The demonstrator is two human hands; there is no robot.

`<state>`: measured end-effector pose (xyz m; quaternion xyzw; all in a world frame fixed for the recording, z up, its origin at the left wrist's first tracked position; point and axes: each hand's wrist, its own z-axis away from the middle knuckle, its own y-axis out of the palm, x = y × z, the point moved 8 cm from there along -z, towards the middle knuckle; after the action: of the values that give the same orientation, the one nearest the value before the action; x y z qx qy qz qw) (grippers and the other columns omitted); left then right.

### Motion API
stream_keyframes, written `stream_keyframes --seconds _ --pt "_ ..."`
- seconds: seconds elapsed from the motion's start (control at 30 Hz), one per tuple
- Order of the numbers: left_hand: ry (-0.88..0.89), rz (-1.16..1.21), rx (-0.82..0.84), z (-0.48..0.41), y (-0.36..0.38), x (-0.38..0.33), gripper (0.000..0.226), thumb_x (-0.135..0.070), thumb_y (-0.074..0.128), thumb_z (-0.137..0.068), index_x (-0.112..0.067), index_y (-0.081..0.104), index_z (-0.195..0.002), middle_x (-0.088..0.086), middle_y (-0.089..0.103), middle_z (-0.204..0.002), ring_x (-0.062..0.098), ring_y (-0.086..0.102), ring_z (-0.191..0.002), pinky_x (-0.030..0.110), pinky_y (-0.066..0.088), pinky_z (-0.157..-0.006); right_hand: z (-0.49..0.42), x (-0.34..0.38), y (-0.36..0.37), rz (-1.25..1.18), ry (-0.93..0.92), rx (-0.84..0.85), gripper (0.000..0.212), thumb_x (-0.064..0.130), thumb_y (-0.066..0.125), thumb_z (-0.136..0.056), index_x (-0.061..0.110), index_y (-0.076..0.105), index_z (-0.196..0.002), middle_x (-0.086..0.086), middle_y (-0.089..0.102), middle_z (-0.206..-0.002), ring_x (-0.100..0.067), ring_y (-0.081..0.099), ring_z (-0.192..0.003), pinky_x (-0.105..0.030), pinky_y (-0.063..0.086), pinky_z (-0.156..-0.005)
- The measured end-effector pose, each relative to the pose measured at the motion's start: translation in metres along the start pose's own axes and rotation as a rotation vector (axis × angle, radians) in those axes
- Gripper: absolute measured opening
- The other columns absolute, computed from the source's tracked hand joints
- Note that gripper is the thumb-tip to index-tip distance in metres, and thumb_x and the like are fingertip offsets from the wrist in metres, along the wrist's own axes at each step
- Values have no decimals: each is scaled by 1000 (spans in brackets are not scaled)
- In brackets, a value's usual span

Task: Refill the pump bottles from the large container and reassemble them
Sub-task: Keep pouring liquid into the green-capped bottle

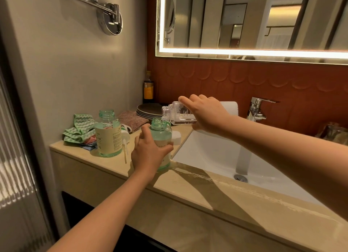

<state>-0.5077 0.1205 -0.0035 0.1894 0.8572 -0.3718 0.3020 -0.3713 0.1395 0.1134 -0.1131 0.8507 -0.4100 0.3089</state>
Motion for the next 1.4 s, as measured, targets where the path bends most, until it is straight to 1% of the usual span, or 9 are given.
stream_keyframes --seconds 0.07,0.2,0.37,0.53,0.73,0.9,1.1,1.23,1.4 --pt "1 1 0 0 0 0 79 -47 71 -71 -20 26 -130 8 52 -121 26 48 -109 34 45 -70 0 0 0 3 -3 -2 78 23 70 -81 21 22 -142 -7 52 -114 -15 40 -87 -26 40 -71" --pt "2 -2 1 0 0 0 79 -46 71 -71 -19 25 -130 9 52 -121 26 48 -109 34 46 -69 0 0 0 1 -4 -9 78 23 71 -80 22 23 -142 -7 52 -114 -15 39 -87 -26 38 -70" --pt "0 -10 5 0 -1 -1 80 -47 71 -71 -20 24 -131 8 52 -122 25 48 -109 34 47 -71 0 1 -1 2 -10 -11 78 23 71 -80 22 23 -142 -7 52 -115 -18 48 -93 -29 44 -75" --pt "-3 -8 7 0 -1 -1 81 -47 71 -71 -20 25 -131 8 51 -123 25 48 -110 34 47 -72 -1 1 0 9 -11 -13 79 23 72 -79 21 23 -141 -7 52 -114 -19 49 -94 -30 47 -77" --pt "0 -6 7 0 -1 -1 80 -47 71 -71 -20 25 -131 7 51 -123 25 48 -111 34 46 -71 -1 0 1 21 -11 -5 79 22 72 -79 21 24 -141 -7 52 -114 -19 48 -93 -31 47 -76" --pt "4 -6 5 0 -2 -1 80 -47 71 -72 -19 25 -131 8 51 -123 25 48 -111 34 47 -72 -1 0 0 30 -15 -8 78 22 71 -80 21 23 -141 -7 51 -113 -16 40 -87 -28 41 -71" --pt "-7 -12 11 0 -2 -1 80 -46 71 -72 -19 25 -132 9 51 -123 25 48 -111 30 40 -69 -2 0 1 31 -8 -3 78 21 71 -80 21 23 -142 -7 51 -114 -16 40 -86 -28 40 -71" --pt "-7 -11 7 0 -2 -1 81 -47 71 -71 -20 25 -132 8 52 -123 24 48 -112 29 40 -68 -2 0 1 30 -7 -2 79 21 71 -80 21 23 -142 -7 52 -114 -18 45 -91 -28 39 -71" --pt "-10 -24 8 1 -2 -2 80 -48 70 -72 -19 25 -131 9 51 -121 25 49 -109 32 44 -69 -2 1 0 36 -7 0 78 21 70 -81 21 22 -142 -7 51 -115 -15 39 -86 -26 37 -70"
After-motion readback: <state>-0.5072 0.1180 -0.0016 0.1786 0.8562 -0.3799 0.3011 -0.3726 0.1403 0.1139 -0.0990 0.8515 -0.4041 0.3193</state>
